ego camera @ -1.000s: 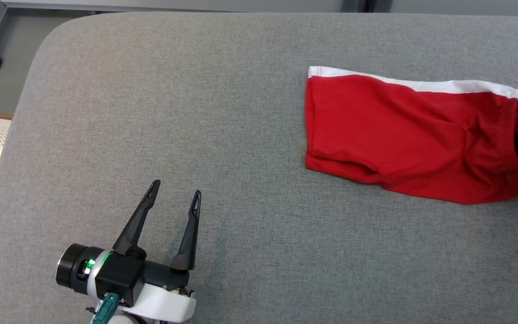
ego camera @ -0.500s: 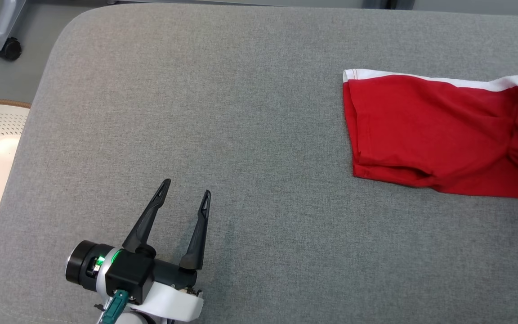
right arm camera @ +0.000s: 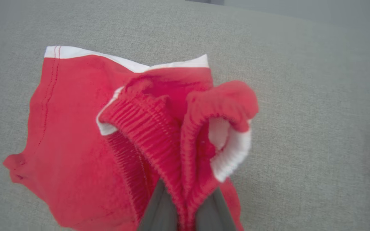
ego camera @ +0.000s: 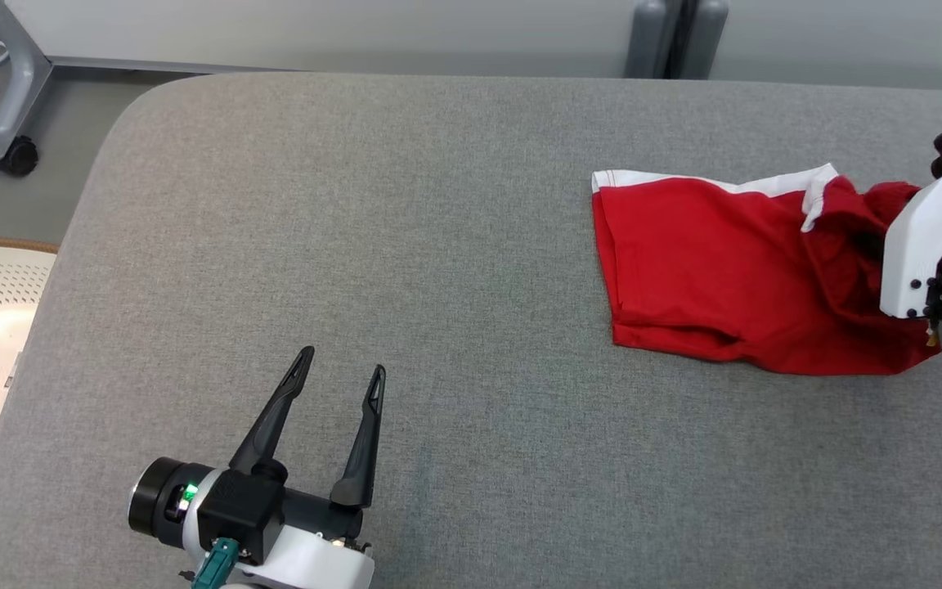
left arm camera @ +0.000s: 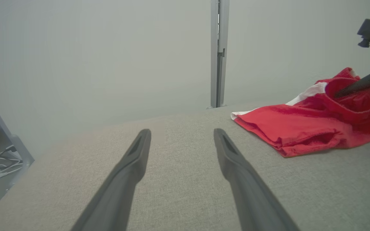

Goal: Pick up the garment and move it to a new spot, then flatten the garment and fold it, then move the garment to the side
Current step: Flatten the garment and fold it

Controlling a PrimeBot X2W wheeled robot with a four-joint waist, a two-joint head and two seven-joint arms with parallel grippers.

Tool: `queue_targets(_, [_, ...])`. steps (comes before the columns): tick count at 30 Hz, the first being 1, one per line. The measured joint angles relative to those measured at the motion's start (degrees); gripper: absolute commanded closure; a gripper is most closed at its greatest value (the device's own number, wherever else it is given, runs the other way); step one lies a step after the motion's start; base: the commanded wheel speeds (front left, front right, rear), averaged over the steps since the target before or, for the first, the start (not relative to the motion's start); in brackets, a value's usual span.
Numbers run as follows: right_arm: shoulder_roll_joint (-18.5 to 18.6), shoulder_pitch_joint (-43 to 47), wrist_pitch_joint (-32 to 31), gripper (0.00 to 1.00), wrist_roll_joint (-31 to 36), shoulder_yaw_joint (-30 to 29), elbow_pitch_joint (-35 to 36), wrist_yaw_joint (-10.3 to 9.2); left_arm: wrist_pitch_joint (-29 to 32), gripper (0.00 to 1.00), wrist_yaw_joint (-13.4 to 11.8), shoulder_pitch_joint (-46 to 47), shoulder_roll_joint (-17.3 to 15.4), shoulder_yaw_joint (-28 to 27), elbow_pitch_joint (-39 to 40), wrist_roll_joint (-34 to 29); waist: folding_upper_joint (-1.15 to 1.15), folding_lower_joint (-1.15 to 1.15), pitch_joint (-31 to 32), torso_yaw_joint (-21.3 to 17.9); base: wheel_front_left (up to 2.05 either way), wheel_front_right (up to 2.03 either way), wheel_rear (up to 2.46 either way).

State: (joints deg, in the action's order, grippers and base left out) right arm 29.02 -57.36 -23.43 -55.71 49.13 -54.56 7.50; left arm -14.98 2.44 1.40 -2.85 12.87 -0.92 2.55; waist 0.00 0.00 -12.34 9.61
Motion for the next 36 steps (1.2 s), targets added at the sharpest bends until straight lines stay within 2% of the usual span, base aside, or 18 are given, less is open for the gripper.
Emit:
queue_targets(7, [-2.3, -0.4, -1.9, 1.0, -3.4, -0.7, -0.7, 0.0, 0.0, 0.0, -1.0, -1.2, 0.0, 1.1, -0.6, 1.6, 0.0, 0.0, 2.8, 0.7, 0.0, 0.0, 0.0])
queue_targets(24, [-10.5, -3.6, -2.2, 1.0, -8.9, -6.4, -10.8, -0.01, 0.0, 0.0, -2.5, -1.6, 0.0, 2.2, -0.6, 3.7, 0.0, 0.0, 3.0, 6.3, 0.0, 0.0, 0.0])
queue_targets(36, [-11.8, -3.8, -0.2, 1.0, -10.0, -7.8, -14.2, -0.01, 0.0, 0.0, -3.1, -1.4, 0.0, 2.6, -0.4, 4.6, 0.0, 0.0, 1.0, 9.6, 0.0, 0.0, 0.0])
